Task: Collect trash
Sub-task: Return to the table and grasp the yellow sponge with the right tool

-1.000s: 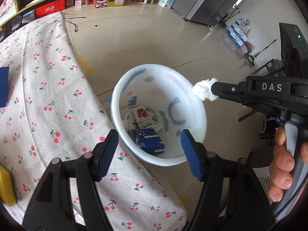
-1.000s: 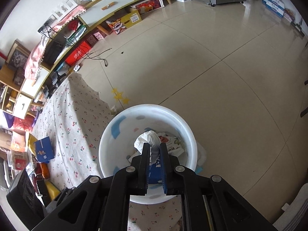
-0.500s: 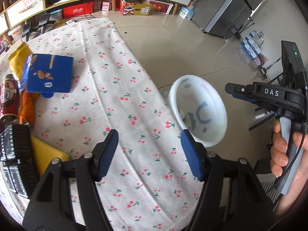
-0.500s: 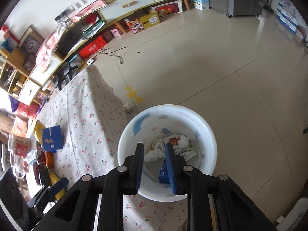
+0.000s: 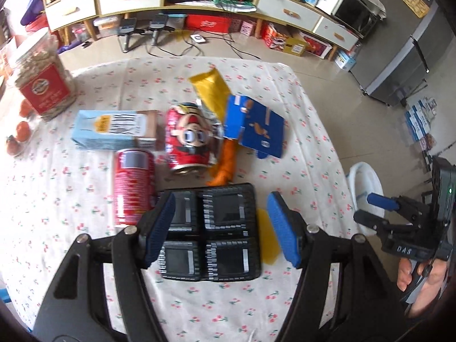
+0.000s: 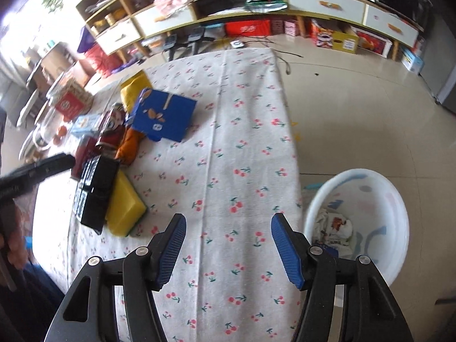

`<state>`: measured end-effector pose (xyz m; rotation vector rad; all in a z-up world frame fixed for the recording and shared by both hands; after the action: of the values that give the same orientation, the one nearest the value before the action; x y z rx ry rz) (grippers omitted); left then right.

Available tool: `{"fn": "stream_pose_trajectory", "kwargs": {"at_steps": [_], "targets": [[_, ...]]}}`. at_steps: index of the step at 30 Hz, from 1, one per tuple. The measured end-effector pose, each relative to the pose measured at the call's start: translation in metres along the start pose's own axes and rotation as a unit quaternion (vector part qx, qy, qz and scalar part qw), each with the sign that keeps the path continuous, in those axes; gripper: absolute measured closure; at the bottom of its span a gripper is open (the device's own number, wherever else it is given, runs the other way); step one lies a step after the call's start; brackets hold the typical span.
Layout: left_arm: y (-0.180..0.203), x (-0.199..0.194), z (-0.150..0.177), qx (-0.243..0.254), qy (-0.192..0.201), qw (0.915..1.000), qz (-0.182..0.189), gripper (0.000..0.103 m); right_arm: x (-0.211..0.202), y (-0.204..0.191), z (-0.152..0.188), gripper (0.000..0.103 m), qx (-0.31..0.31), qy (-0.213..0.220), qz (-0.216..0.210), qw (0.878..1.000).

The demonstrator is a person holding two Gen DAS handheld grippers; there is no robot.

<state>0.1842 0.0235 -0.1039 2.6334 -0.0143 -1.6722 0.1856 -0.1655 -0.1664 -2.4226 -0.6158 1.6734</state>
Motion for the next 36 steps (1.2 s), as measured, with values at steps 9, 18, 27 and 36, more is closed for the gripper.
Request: {"fn": "stream_pose_trajectory", "kwargs": {"at_steps": [9, 18, 27, 36], "targets": [[-0.071, 0.020, -0.001, -0.081, -0.015, 0.9966, -0.011, 0.035, 0.043, -0.062, 0.005, 0.035, -0.073, -0.045, -0.038, 0.996], [-0.106, 0.030, -0.003, -0.122, -0.030, 0.9921, -0.006, 0.035, 0.080, -0.099, 0.005, 0.026, -0.139, -0.068, -0.040, 0.987], [-0.125, 0.035, -0.002, -0.133, -0.035, 0.9904, -0.012, 0.035, 0.112, -0.134, 0.007, 0.026, -0.215, -0.078, -0.035, 0.973], [-0.127, 0.039, -0.003, -0.127, -0.038, 0.9911, -0.011, 0.035, 0.133, -0.149, 0.007, 0.026, -0.259, -0.078, -0.013, 0.963]]}}
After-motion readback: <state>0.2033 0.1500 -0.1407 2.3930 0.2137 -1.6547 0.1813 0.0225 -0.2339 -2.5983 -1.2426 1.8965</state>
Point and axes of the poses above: each gripper's, at about its wrist camera, not at the fingertips, and x roughly the way its jaws point, y to its right, z to its underside, the point moved 9 cm from there along x, roughly the way its jaws point, and after that the axes turned 12 degrees about -z, right-handed, at the moved point
